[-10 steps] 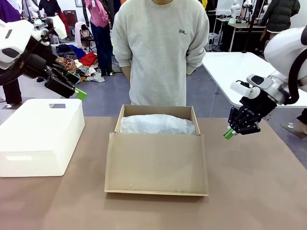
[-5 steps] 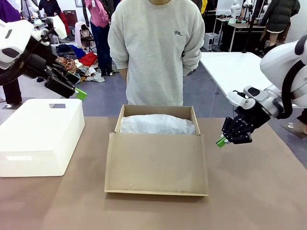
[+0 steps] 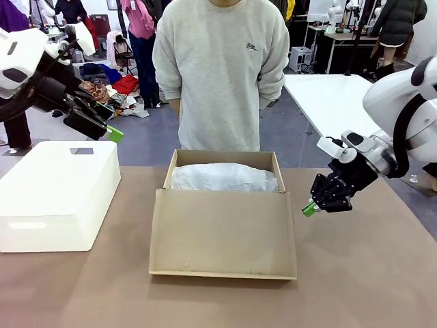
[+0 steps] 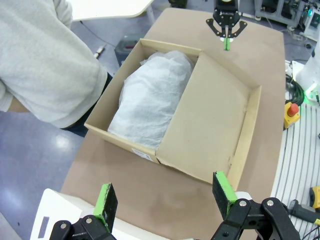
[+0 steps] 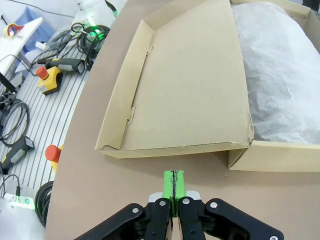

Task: Pack the shoes into the box.
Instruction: Close the Shoes Box.

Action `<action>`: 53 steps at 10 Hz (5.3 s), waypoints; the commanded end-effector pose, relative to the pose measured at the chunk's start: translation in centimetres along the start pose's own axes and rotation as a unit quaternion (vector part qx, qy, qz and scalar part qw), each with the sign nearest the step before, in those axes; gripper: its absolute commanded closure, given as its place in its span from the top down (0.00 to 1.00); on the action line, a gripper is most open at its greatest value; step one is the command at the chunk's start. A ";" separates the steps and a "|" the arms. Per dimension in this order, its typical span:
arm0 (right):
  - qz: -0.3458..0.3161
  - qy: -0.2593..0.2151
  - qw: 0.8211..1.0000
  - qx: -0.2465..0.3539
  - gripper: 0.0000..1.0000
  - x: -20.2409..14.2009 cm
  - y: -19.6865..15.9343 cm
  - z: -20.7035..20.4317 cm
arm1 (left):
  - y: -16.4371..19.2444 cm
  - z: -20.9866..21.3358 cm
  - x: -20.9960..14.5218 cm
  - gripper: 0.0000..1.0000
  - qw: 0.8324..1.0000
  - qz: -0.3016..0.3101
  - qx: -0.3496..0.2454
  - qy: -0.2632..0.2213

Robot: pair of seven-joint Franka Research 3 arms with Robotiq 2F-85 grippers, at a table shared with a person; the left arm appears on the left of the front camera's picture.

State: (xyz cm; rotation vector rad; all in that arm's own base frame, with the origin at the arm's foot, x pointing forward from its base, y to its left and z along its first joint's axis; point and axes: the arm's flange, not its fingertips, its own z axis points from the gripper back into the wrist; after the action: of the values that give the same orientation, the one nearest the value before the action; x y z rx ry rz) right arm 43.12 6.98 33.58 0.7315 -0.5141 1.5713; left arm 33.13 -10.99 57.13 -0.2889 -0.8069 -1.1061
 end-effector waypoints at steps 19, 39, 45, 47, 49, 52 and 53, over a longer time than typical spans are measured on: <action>-0.007 -0.037 0.999 0.008 0.00 -2.8 -0.7 -8.3 | 0.0 0.1 0.0 1.00 1.000 0.000 -0.005 -0.004; -0.090 -0.287 0.951 -0.068 0.00 -0.4 -0.8 -3.0 | 0.0 0.1 0.0 1.00 1.000 0.000 -0.005 -0.004; -0.101 -0.315 0.938 -0.099 0.00 0.4 -2.6 -1.7 | 0.0 0.1 0.0 1.00 1.000 0.000 -0.005 -0.004; -0.101 -0.303 0.941 -0.111 0.00 0.7 -4.0 -1.5 | 0.0 0.1 0.0 1.00 1.000 0.000 -0.005 -0.004; -0.096 -0.295 0.943 -0.115 0.00 1.4 -4.6 -0.7 | 0.0 0.1 0.0 1.00 1.000 0.000 -0.005 -0.004; -0.083 -0.297 0.945 -0.110 0.00 0.5 -3.8 -0.9 | 0.0 0.1 0.0 1.00 1.000 0.000 -0.005 -0.004; -0.083 -0.297 0.945 -0.110 0.00 0.5 -3.8 -0.9 | 0.0 0.1 0.0 1.00 1.000 0.000 -0.005 -0.004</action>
State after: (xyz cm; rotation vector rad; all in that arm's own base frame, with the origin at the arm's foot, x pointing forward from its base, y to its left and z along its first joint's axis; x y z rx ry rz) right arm 47.06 8.51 33.10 1.0440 -1.0222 1.0964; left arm 33.13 -10.99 57.13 -0.2888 -0.8069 -1.1060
